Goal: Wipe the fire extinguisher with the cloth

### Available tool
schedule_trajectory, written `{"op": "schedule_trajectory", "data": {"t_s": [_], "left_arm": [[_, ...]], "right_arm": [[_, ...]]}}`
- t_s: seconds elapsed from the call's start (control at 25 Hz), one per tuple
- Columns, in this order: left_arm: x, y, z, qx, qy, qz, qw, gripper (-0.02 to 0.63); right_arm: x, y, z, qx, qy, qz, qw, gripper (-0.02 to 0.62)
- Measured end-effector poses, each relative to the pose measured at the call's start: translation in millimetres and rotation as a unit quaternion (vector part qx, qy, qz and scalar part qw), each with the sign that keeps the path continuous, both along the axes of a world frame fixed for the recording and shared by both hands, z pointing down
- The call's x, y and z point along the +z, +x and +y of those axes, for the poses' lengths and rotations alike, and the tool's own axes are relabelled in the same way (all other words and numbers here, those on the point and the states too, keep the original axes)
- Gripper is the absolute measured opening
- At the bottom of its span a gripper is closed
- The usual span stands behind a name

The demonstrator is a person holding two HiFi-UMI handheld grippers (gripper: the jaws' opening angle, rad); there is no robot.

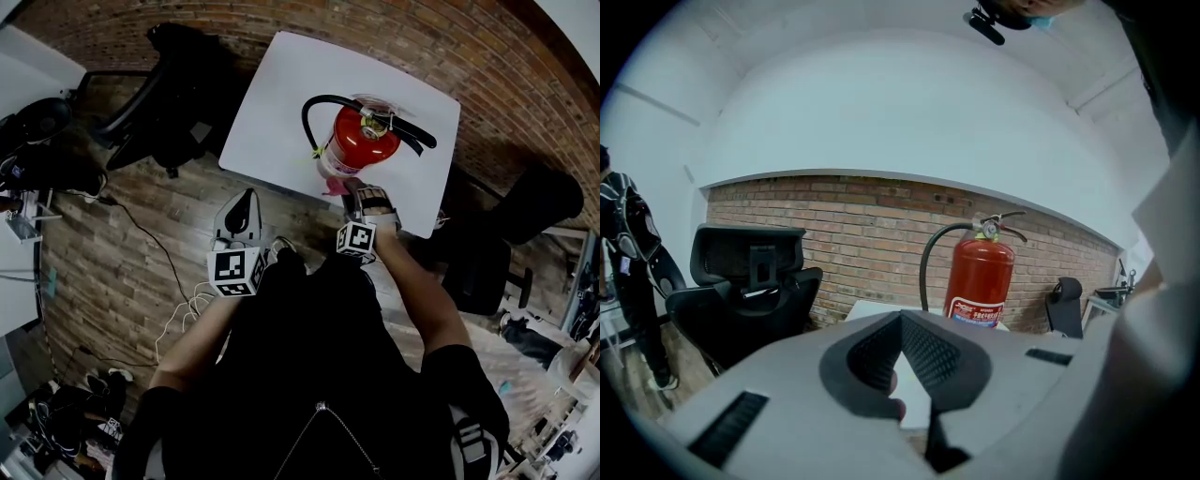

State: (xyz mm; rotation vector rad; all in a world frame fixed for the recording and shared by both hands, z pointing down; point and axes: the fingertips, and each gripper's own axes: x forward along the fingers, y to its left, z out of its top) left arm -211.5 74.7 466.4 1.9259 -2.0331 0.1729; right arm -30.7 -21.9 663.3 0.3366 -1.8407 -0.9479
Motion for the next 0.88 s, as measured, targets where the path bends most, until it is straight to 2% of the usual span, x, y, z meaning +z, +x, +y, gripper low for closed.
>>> {"op": "schedule_trajectory", "data": {"t_s": [0.88], "left_arm": [[-11,5,-3,0.021,0.017,0.004,0.9996,0.031]], "right_arm": [[-70,-4,4,0.009,0.042,-0.025,0.999,0.103]]}}
